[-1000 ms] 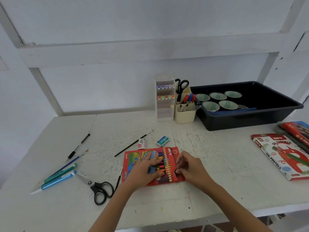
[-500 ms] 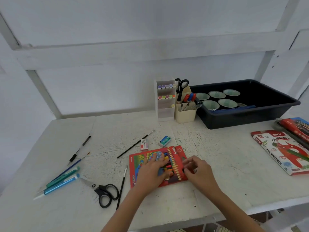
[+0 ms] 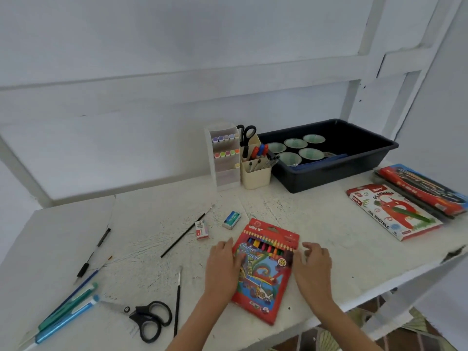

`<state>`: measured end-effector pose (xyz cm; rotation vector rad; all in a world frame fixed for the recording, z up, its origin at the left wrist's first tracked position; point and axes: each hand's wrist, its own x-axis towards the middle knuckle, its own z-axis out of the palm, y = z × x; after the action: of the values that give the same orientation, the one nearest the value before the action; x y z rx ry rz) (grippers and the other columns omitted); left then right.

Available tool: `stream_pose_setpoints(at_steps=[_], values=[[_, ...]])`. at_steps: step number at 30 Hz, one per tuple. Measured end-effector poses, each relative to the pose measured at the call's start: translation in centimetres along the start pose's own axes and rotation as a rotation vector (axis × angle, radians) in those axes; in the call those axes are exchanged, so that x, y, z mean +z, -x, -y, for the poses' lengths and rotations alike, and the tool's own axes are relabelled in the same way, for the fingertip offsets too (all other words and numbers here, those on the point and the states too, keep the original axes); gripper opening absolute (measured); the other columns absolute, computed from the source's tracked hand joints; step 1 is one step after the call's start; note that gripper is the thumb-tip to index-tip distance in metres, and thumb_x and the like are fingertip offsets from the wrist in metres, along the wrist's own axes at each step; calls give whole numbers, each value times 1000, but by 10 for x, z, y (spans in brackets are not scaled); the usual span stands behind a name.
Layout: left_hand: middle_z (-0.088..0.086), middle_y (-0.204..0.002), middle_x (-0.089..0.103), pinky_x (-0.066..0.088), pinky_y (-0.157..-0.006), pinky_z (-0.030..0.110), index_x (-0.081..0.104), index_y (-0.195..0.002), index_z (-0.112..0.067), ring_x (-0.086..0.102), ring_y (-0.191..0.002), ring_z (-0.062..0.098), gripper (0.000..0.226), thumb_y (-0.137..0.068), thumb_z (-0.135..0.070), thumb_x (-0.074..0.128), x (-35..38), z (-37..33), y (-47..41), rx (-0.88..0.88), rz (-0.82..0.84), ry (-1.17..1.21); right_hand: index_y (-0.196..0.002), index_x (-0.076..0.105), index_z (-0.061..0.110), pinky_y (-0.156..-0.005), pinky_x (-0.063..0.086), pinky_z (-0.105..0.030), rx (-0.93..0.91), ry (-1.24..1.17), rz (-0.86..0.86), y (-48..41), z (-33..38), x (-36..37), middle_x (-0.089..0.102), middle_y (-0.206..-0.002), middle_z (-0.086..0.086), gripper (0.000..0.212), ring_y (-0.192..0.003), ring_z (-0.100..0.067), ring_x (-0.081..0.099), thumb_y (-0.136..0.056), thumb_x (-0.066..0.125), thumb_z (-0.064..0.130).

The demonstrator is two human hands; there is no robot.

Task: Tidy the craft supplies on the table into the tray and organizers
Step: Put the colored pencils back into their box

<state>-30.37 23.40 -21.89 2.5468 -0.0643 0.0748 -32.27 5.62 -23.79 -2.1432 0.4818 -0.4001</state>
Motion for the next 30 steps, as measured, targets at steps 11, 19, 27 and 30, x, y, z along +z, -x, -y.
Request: stream_pose_setpoints(at_steps=[11, 19, 27, 30], values=[[3, -96, 66, 53, -59, 24, 50, -103, -15, 68, -76, 13, 16, -91, -21, 59, 25, -27, 9, -338, 31, 653, -121, 51, 31, -70, 58, -22, 66, -396, 51, 36, -11, -7, 59, -114, 5, 42, -103, -11, 61, -91, 55, 2], [4, -96, 68, 59, -68, 39, 46, -103, -20, 71, -77, 21, 21, -89, -21, 62, 56, -87, 1, -423, 81, 1108, -113, 56, 29, -53, 51, -9, 31, -373, -50, -13, -21, -63, 58, -106, 9, 26, -86, -2, 61, -91, 57, 15], [4, -102, 65, 59, -64, 32, 43, -112, -23, 70, -82, 21, 21, -95, -21, 54, 110, -199, -30, -420, 238, 1288, -113, 64, 8, -75, 49, -17, -126, 22, -208, -106, -63, -148, 62, -115, -7, 24, -96, -9, 55, -90, 58, 9], [5, -104, 64, 58, -62, 31, 41, -115, -21, 69, -83, 21, 24, -95, -20, 54, 139, -240, -45, -422, 248, 1298, -118, 61, 8, -91, 50, -31, -123, 131, -133, -148, -88, -172, 59, -122, -10, 31, -108, -17, 55, -88, 62, 13]])
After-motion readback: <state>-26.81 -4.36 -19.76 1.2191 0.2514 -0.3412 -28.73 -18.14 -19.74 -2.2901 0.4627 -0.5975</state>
